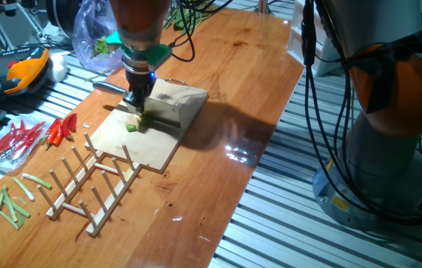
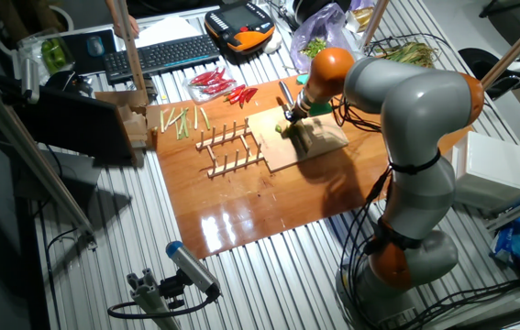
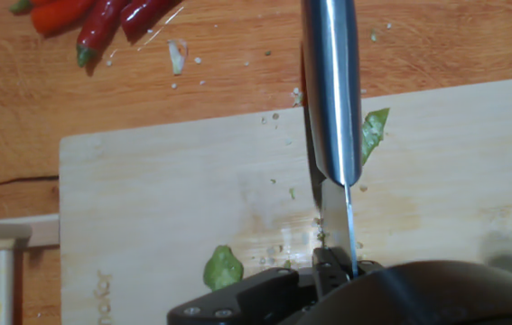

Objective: Chop the chili peppers

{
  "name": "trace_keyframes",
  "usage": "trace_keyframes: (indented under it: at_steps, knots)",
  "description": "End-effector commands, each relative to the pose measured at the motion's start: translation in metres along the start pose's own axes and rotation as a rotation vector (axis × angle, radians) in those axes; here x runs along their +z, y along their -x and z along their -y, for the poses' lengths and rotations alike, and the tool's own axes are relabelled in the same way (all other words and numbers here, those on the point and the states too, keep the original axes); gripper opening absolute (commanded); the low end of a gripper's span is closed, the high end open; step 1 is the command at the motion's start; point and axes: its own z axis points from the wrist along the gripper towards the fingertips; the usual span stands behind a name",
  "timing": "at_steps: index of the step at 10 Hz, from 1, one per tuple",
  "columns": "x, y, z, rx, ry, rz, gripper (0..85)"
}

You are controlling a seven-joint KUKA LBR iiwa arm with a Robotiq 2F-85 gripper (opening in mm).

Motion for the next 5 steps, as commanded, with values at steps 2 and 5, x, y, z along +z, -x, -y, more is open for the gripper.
trace_keyframes:
  at_steps: [2, 5]
  knots:
    - [0.003, 0.003, -0.002, -0.010, -0.012, 0.023, 0.0]
    - [-0.007, 0.019, -0.003, -0.005, 0.006, -0.005, 0.0]
